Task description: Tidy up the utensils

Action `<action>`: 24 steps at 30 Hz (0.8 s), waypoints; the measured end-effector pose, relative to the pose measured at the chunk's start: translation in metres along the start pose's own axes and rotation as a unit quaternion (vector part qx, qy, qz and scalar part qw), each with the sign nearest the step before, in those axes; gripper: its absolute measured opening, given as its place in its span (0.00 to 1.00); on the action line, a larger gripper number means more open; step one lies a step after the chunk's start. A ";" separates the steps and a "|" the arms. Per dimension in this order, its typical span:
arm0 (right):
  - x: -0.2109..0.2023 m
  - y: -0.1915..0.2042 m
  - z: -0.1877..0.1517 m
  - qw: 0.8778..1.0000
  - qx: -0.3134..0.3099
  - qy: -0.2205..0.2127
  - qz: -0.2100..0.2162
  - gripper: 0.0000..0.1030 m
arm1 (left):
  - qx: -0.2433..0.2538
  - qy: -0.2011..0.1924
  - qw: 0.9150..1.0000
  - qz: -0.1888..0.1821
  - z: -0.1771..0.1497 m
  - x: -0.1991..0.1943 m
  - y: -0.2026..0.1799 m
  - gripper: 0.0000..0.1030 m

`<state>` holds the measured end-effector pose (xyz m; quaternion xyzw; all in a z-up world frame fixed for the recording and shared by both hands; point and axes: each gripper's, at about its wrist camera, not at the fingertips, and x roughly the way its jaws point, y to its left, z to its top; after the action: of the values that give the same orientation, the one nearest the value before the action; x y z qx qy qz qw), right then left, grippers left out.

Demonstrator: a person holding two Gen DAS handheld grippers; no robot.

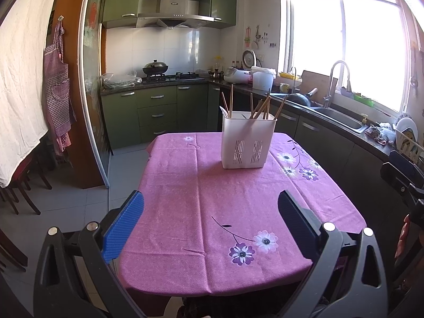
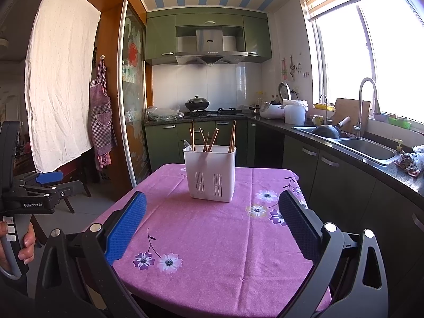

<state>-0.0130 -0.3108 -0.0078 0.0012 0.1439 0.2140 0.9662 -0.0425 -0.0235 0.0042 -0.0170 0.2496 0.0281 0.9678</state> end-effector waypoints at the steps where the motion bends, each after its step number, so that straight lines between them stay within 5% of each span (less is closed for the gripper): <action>1: 0.000 0.000 0.000 1.000 0.000 0.001 0.000 0.95 | 0.002 -0.001 1.000 0.001 0.000 0.000 -0.001 0.93; 24: 0.004 -0.004 -0.003 1.000 0.003 0.008 0.001 0.95 | -0.011 0.021 1.000 0.009 -0.002 0.012 0.007 0.93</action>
<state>-0.0087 -0.3126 -0.0123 0.0029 0.1528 0.2144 0.9647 -0.0335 -0.0164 -0.0029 -0.0257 0.2698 0.0386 0.9618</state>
